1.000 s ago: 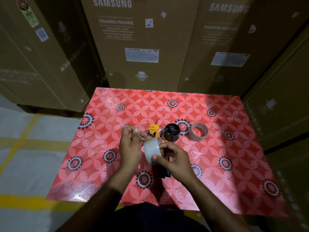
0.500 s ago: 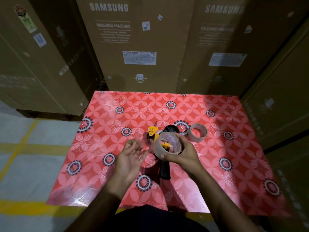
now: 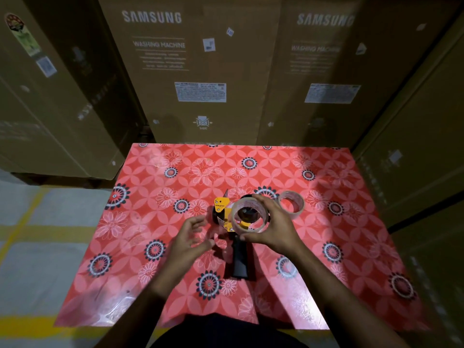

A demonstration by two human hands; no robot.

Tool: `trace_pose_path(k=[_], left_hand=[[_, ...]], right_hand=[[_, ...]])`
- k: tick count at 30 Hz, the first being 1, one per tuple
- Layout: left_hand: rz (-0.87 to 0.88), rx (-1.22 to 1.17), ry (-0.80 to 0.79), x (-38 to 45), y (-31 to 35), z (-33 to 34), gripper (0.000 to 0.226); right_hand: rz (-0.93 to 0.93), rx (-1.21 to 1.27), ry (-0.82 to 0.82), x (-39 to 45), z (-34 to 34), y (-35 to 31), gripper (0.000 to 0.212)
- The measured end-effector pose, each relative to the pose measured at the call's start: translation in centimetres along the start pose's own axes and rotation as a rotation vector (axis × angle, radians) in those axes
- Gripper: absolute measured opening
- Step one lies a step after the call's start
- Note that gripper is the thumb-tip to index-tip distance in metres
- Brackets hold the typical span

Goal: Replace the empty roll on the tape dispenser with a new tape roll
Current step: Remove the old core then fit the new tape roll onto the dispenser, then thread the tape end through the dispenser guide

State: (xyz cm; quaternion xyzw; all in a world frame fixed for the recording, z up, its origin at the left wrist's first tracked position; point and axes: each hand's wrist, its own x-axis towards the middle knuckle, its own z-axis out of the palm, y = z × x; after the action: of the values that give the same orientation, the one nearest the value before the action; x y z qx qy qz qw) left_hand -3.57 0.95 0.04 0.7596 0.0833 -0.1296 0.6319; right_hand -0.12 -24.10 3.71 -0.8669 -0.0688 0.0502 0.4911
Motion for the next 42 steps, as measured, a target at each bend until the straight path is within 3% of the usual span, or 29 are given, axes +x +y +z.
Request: trace_pose_path(k=[2,6,12,26,35,42], left_hand=[[0.063,0.21,-0.048,1.1,1.4,0.3,0.082],[0.179,0.366,-0.114,4.7,4.2,2.0,0.103],[0.181,0.36,-0.146,9.7,4.6,3.6,0.088],[0.141,0.506,-0.183,13.0,1.8,6.4,0.092],[0.054,0.627,-0.117,13.2,1.7,7.1,0.092],[0.08,0.69,-0.089,12.7,2.2,7.8,0.089]], right_hand=[[-0.007,-0.02,0.012,0.9,0.0,0.5,0.101],[-0.023,-0.026,-0.004,3.2,0.1,1.4,0.089],[0.013,0.032,-0.032,6.4,-0.1,3.0,0.082],[0.071,0.031,-0.113,9.1,-0.5,7.7,0.079],[0.126,0.069,-0.123,9.4,-1.2,8.7,0.081],[0.082,-0.02,-0.134,9.0,-1.1,8.7,0.087]])
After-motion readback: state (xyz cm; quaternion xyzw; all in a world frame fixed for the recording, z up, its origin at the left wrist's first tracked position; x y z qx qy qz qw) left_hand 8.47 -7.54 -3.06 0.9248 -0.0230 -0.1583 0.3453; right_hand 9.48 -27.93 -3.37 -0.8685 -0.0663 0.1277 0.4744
